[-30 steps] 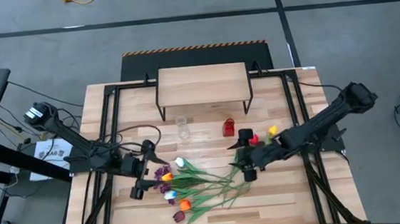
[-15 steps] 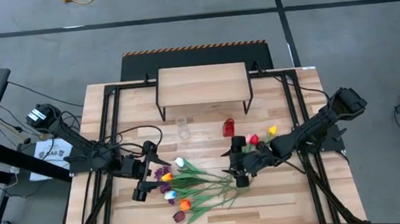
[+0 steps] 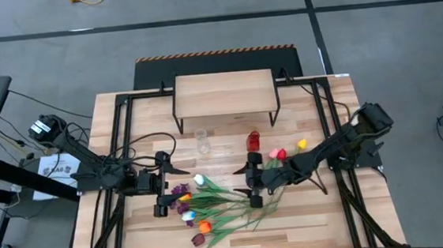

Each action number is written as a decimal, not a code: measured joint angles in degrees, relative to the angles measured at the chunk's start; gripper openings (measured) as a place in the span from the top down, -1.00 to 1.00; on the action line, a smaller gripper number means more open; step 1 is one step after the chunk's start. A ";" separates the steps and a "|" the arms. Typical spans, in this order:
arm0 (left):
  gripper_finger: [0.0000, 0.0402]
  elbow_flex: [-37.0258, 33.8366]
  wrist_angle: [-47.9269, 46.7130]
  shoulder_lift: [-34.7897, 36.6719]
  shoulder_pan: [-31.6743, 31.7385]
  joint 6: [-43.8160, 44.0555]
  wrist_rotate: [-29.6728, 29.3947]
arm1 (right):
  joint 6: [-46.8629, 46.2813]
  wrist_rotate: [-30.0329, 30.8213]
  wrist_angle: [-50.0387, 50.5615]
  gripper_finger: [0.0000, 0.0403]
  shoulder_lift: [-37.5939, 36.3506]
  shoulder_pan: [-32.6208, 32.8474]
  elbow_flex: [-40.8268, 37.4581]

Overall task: Pick and place flowers into a vace then onto a shelf
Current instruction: Put the orange tulip into the transparent vase

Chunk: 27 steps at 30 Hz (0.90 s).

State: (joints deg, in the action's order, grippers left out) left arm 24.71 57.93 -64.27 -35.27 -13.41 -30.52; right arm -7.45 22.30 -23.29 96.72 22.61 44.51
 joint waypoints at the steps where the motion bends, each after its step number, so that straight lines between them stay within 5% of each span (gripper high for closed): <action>1: -0.26 0.00 -0.20 0.02 0.00 0.00 -0.02 | -0.14 -0.17 -1.59 -0.29 1.02 -0.02 0.08; 9: -0.26 0.00 -0.26 0.22 0.00 0.09 0.06 | 1.05 -12.02 -6.18 -0.29 6.14 0.53 4.93; 18: -0.26 0.00 0.06 0.22 0.00 0.64 0.08 | 8.97 -22.71 9.55 -0.29 10.70 -1.08 14.25; 27: -0.26 0.00 -0.30 0.22 0.00 3.48 0.12 | 12.44 -32.57 15.22 -0.29 10.83 -2.02 16.19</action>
State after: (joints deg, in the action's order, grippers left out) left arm 24.71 57.63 -64.05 -35.27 -9.93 -30.40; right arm 4.99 -10.28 -8.07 107.55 20.59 60.71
